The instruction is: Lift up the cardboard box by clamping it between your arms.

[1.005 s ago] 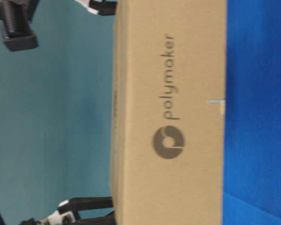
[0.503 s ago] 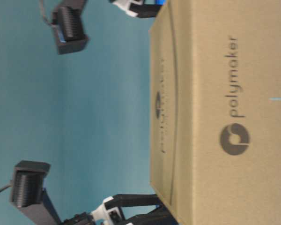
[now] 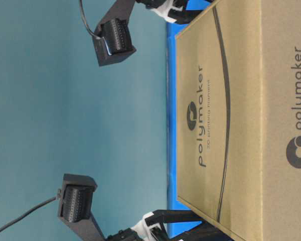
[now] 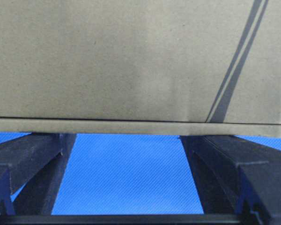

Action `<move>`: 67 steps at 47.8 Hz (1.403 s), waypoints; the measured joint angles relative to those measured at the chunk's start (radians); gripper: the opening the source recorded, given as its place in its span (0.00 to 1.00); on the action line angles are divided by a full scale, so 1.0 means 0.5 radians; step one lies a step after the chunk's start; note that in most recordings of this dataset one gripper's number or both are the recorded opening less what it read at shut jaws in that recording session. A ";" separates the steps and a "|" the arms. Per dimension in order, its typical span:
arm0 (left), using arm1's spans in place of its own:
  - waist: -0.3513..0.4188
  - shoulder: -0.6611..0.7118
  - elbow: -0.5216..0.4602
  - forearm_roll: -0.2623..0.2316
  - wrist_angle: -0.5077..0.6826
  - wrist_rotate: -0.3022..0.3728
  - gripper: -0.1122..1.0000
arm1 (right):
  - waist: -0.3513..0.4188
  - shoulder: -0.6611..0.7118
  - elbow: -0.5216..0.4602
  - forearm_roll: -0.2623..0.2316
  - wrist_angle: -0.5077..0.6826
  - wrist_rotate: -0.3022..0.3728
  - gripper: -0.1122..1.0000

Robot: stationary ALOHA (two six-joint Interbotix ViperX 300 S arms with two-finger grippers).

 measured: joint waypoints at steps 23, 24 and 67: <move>-0.003 -0.126 0.169 0.000 -0.025 -0.003 0.88 | -0.018 -0.120 0.172 0.003 -0.074 0.086 0.99; -0.003 -0.144 0.184 0.000 -0.025 -0.003 0.88 | -0.018 -0.129 0.184 0.006 -0.071 0.086 0.99; -0.012 -1.215 0.696 0.000 -0.190 -0.034 0.88 | -0.021 -1.206 0.742 0.034 -0.206 0.150 0.99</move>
